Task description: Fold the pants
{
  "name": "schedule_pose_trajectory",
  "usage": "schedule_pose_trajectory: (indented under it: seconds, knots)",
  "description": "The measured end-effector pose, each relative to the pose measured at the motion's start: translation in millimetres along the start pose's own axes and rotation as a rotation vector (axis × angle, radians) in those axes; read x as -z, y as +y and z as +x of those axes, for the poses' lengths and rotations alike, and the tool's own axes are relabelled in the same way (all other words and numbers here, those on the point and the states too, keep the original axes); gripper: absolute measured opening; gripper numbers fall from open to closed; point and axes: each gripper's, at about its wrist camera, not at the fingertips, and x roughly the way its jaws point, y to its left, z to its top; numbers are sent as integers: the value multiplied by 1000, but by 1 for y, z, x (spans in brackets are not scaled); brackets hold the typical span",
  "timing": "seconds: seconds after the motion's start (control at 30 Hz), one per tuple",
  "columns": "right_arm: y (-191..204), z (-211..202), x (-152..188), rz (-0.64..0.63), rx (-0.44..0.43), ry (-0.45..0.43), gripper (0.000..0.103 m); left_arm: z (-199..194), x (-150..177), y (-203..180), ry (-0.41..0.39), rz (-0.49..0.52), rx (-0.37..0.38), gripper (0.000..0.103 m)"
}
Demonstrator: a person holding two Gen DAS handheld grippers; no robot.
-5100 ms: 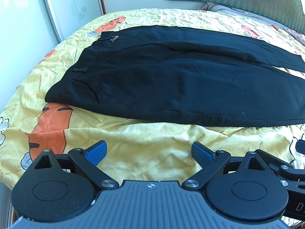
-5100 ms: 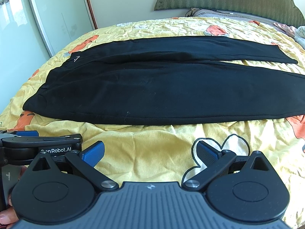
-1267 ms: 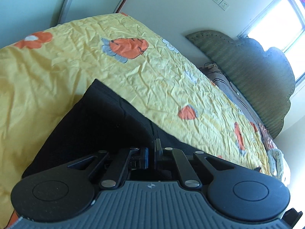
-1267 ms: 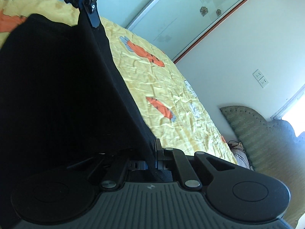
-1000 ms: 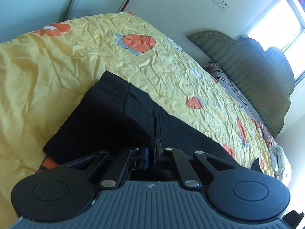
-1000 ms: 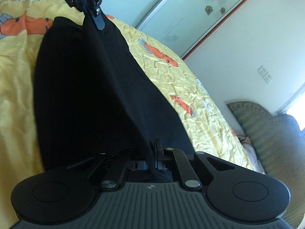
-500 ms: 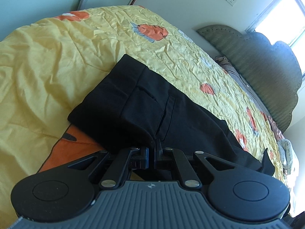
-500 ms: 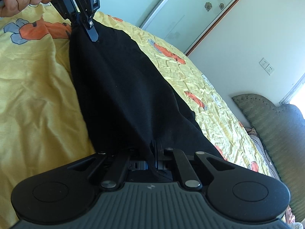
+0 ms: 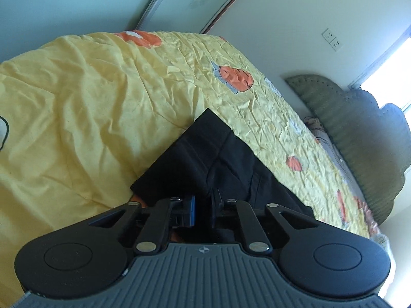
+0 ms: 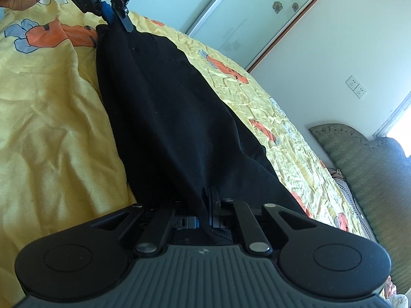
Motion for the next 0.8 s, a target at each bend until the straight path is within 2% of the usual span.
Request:
schedule_pose_trajectory:
  seconds: [0.17, 0.57, 0.6, 0.67, 0.73, 0.8]
  knots:
    - [5, -7, -2, -12, -1, -1, 6, -2, 11, -9, -33, 101, -64, 12]
    - [11, -14, 0, -7, -2, 5, 6, 7, 17, -16, -27, 171, -137, 12]
    - [10, -14, 0, 4, -4, 7, 6, 7, 16, -17, -25, 178, -144, 20]
    - [9, -13, 1, 20, -2, 4, 6, 5, 14, -16, -16, 166, -142, 24]
    - [14, -14, 0, -5, 21, 4, 6, -1, 10, -16, 1, 147, -131, 31]
    - [20, -18, 1, -45, 51, 10, 7, -11, 8, -19, -6, 141, -167, 37]
